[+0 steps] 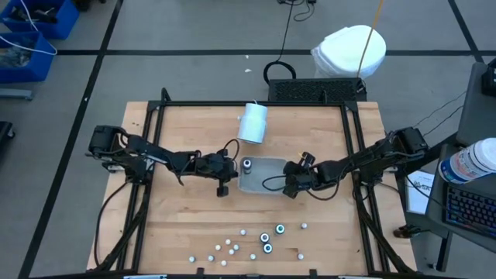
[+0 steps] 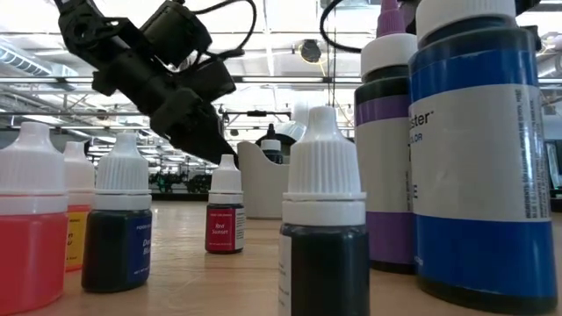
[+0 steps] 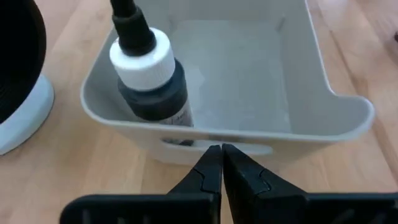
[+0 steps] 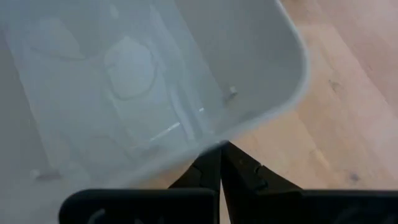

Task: Pick & Place food coloring
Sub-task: Adjust the gray bin

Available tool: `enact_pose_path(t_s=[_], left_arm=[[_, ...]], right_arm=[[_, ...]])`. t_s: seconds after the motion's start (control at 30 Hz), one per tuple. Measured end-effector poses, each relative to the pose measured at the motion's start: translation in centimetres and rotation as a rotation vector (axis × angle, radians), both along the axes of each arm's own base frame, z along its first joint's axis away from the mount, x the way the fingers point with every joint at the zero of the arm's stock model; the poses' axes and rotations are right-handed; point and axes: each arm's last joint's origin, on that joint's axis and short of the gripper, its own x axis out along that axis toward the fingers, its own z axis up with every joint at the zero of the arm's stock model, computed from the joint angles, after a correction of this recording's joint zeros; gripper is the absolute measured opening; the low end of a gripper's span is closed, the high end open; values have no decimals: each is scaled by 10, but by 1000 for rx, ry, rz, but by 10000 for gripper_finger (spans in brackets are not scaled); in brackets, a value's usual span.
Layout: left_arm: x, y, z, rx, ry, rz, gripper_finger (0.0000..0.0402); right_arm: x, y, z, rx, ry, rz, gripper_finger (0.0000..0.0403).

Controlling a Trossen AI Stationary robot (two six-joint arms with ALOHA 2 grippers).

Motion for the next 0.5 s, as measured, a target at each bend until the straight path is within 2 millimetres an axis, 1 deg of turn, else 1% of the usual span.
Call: enact_pose_path(t_s=[0.07, 0.17, 0.4, 0.5], left_arm=[[1, 0, 4, -4, -31, 3, 7], [-2, 0, 6, -7, -10, 5, 4], [-5, 0, 10, -16, 1, 12, 36], [-10, 0, 8, -16, 58, 14, 40]], right_arm=[[-1, 1, 4, 5, -19, 3, 0], [-3, 1, 10, 9, -34, 8, 0], [-12, 3, 24, 24, -62, 5, 0], [-16, 5, 29, 33, -77, 11, 0]])
